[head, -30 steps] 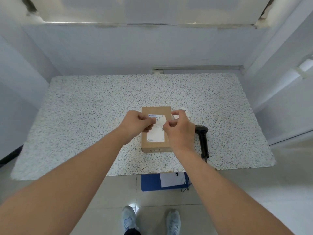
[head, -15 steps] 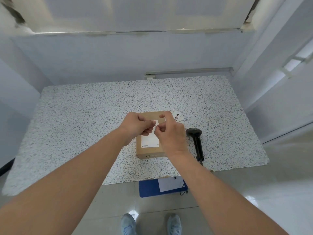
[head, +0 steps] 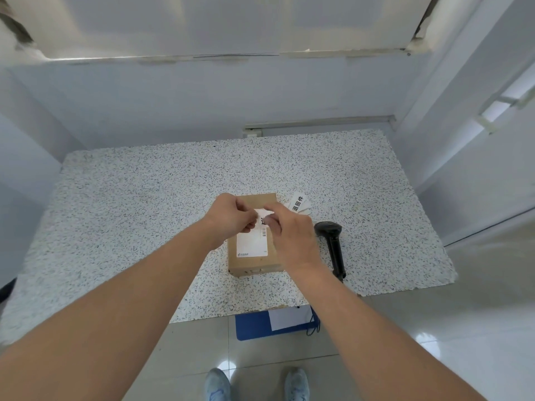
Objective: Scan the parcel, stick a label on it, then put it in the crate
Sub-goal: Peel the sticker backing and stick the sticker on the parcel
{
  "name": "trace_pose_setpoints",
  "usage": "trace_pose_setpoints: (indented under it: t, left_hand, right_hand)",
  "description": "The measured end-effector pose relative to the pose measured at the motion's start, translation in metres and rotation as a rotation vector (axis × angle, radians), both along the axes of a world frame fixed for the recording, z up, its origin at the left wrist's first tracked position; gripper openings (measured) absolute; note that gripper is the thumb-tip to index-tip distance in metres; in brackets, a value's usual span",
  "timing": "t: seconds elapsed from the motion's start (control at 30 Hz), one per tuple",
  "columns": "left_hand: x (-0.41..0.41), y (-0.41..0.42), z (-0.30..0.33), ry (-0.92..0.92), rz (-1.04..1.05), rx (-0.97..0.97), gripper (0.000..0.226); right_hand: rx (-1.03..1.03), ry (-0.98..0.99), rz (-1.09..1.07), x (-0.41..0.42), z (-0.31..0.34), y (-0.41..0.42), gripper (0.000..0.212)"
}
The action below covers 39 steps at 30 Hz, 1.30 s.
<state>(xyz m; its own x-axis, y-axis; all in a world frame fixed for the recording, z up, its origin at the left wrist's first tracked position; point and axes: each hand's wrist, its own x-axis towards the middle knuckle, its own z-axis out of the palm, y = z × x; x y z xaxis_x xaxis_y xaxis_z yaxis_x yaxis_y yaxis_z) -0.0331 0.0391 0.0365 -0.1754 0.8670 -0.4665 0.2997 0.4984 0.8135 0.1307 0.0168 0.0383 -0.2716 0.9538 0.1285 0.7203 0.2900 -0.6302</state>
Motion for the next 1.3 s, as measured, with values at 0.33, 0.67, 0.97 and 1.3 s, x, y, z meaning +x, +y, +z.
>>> trace_pose_setpoints:
  t: [0.33,0.67,0.97,1.3]
  left_hand:
    - [-0.008,0.008,-0.011,0.03,0.034,0.031,0.012]
    - [-0.014,0.012,-0.02,0.04,0.01,0.047,0.011]
    - [-0.017,0.012,-0.037,0.052,0.072,0.06,0.013]
    - [-0.025,0.034,-0.07,0.251,0.106,0.149,0.012]
  right_hand:
    - [-0.3,0.129,-0.4,0.007,-0.025,0.025,0.027]
    - [-0.387,0.268,-0.402,0.0,-0.043,0.045,0.009]
    - [-0.379,0.265,-0.379,-0.01,-0.062,0.059,0.008]
    - [-0.327,0.333,-0.356,-0.022,-0.095,0.088,0.011]
